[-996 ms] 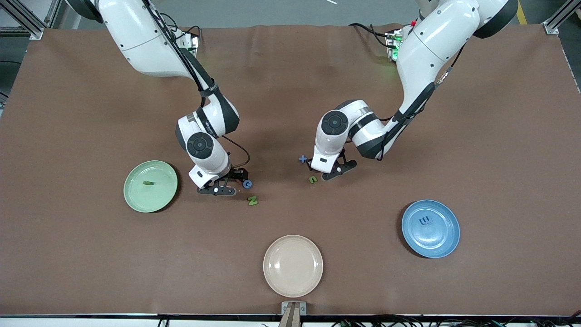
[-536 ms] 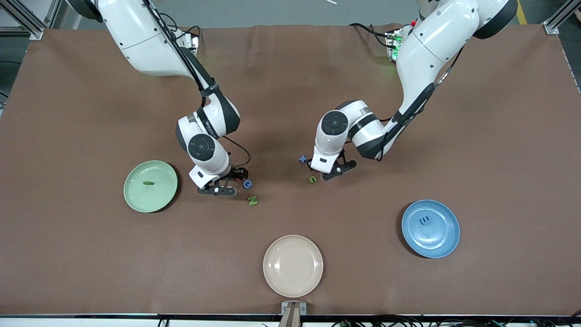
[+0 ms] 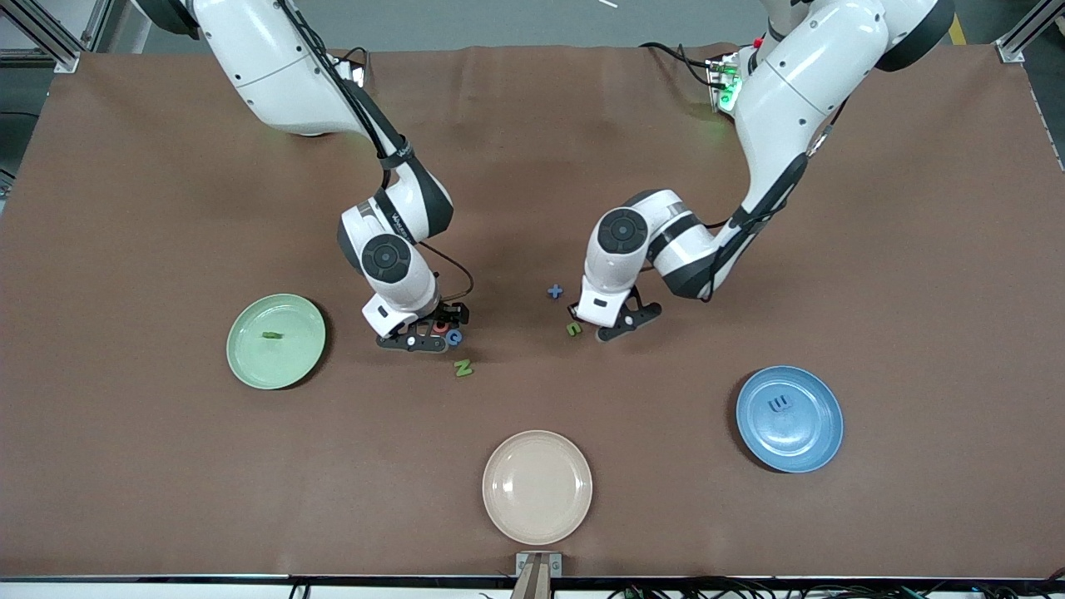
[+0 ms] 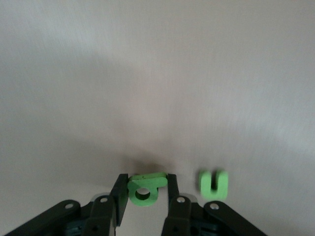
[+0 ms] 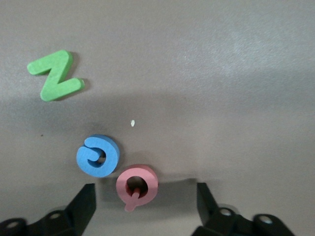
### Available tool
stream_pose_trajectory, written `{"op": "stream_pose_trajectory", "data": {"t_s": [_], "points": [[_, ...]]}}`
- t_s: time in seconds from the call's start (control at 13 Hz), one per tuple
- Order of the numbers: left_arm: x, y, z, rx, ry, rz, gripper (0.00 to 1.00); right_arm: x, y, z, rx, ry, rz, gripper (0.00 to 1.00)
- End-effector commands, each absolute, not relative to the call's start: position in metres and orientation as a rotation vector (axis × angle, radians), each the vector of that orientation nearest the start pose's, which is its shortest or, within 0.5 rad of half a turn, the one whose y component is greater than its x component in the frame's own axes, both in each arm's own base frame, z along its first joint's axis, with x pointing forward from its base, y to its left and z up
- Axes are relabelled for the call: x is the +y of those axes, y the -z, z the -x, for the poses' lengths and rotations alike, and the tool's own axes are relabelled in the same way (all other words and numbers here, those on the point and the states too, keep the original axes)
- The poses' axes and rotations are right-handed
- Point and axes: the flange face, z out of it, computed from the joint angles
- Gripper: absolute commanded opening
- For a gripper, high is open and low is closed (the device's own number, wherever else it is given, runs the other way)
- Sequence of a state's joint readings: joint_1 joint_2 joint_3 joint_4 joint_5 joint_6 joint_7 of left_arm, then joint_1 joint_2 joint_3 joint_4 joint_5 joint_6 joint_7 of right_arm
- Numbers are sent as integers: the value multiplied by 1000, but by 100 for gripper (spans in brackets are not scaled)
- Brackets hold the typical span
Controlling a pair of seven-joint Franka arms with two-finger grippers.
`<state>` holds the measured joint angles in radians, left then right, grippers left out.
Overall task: Sort upper and lower case letters into plates
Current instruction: 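Grasp the pink Q with the right gripper, the green b with the left, then drop the b on the blue plate while the right gripper drops the Q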
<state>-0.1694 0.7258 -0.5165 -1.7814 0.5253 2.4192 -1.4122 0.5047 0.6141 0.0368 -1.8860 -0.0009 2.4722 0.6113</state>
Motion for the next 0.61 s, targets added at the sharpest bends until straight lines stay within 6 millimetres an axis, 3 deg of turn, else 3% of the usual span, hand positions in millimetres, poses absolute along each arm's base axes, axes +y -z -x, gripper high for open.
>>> {"op": "stream_pose_trajectory", "data": {"t_s": [0.0,0.23,0.54], "points": [[-329,-231,-573,-610,168,3088,0,325,-169,-534,129,-42,3137,73],[-243,-247,-621,-457,212,3098,1,323,-170,-536,113,-35,3139,57],[-133,-251,-667,-289,237,3099,6,322,-168,-542,88,40,3126,57]]}}
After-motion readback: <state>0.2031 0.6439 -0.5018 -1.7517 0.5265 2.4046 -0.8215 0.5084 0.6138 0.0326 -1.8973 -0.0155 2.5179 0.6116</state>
